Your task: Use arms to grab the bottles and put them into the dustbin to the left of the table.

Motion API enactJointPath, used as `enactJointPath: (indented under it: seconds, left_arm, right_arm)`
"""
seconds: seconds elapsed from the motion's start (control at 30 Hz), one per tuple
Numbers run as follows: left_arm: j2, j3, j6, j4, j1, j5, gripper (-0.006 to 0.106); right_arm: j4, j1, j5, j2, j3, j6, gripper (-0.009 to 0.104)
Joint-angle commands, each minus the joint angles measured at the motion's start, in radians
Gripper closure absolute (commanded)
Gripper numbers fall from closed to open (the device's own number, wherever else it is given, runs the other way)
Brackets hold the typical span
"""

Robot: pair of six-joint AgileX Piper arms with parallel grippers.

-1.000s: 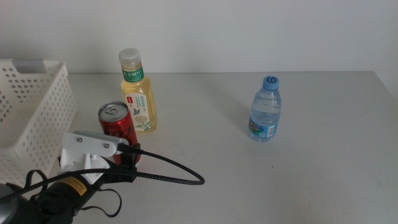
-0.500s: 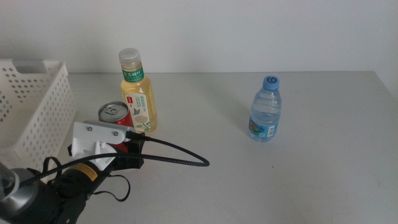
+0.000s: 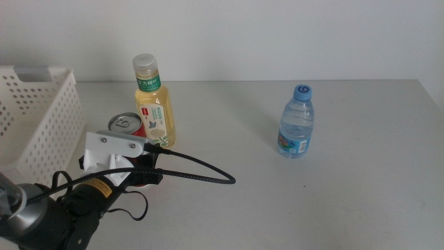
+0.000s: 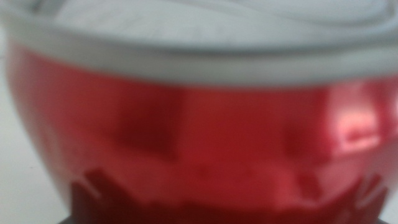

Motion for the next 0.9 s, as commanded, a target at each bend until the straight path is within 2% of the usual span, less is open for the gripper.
enactJointPath:
  seconds: [0.0, 0.1, 0.2, 0.5, 0.67, 0.87]
  left_arm:
    - [-0.042, -0.016, 0.01, -0.014, -0.004, -0.145, 0.07]
    - [-0.067, -0.016, 0.01, -0.014, -0.004, -0.09, 0.082]
    - [-0.123, -0.016, 0.009, -0.014, -0.005, -0.014, 0.089]
    - [-0.414, -0.018, 0.006, -0.014, -0.005, 0.32, 0.09]
    - [-0.591, -0.106, 0.007, -0.014, -0.005, 0.683, 0.09]
    - [-0.658, -0.338, 0.011, -0.001, -0.004, 1.216, 0.09]
  right_arm:
    - [-0.012, -0.004, -0.073, -0.022, -0.01, -0.005, 0.001]
    - [-0.012, -0.004, -0.073, -0.022, -0.01, -0.005, 0.001]
    - [-0.012, -0.004, -0.073, -0.022, -0.01, -0.005, 0.001]
    - [-0.012, -0.004, -0.073, -0.022, -0.01, -0.005, 0.001]
    - [-0.012, -0.004, -0.073, -0.022, -0.01, -0.005, 0.001]
    - [-0.012, -0.004, -0.073, -0.022, -0.01, -0.005, 0.001]
